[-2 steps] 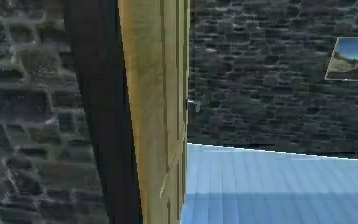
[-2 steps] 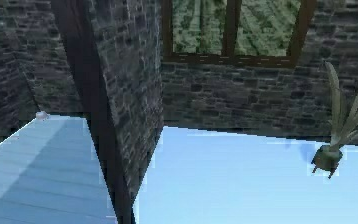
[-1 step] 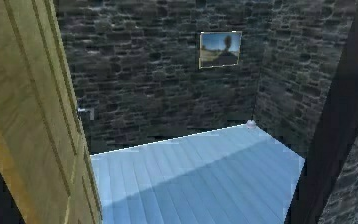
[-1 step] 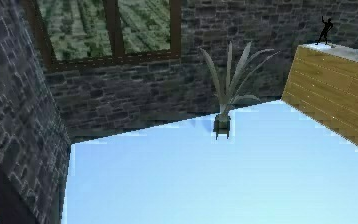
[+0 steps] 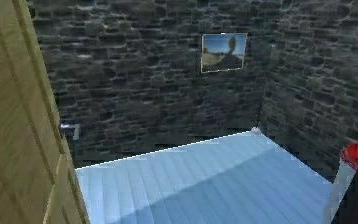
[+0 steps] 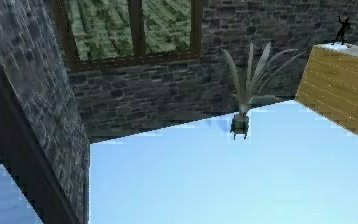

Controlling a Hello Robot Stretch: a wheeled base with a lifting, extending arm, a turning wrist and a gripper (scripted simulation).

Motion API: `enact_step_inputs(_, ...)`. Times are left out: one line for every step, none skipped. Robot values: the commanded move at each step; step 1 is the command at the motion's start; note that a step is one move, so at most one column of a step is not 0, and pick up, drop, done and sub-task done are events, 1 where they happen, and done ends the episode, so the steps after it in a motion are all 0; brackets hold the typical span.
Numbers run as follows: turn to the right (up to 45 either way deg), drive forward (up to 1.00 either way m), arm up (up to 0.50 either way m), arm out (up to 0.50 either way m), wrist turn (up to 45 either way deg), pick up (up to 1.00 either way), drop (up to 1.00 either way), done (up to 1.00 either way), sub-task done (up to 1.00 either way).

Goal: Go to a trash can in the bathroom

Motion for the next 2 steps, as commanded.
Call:
enact_step_inputs(45.0, 0.0, 0.0, 0.0, 0.0, 0.0, 0.0, 0.0, 0.0)
enact_step_inputs(45.0, 0.0, 0.0, 0.0, 0.0, 0.0, 0.0, 0.0, 0.0)
